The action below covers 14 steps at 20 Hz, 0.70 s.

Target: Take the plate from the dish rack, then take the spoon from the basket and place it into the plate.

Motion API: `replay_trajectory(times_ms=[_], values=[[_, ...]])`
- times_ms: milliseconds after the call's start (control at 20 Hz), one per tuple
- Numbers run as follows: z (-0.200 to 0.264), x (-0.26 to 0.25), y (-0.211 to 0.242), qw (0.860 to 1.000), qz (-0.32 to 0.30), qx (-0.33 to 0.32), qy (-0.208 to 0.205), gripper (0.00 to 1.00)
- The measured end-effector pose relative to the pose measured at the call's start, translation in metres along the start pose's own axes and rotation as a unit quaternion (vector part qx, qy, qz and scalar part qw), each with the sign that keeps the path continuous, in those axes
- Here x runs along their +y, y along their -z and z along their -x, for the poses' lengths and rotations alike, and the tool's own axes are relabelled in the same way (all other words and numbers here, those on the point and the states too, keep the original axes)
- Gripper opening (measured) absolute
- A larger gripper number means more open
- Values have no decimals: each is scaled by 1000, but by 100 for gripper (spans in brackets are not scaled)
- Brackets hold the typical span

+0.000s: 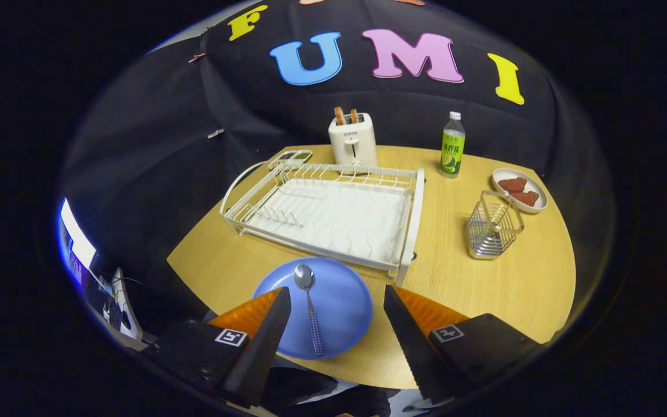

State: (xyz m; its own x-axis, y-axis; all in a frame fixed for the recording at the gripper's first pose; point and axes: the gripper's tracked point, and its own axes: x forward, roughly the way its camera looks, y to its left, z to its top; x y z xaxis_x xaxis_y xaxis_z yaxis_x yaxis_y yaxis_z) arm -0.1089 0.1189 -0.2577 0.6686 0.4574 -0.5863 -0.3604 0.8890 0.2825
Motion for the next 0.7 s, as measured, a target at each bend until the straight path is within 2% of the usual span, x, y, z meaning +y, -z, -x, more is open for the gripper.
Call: replay_trajectory(times_ms=[350, 700], values=[[55, -42, -113, 988, 26, -133, 69, 99], [114, -75, -173, 968, 47, -211, 124, 99]])
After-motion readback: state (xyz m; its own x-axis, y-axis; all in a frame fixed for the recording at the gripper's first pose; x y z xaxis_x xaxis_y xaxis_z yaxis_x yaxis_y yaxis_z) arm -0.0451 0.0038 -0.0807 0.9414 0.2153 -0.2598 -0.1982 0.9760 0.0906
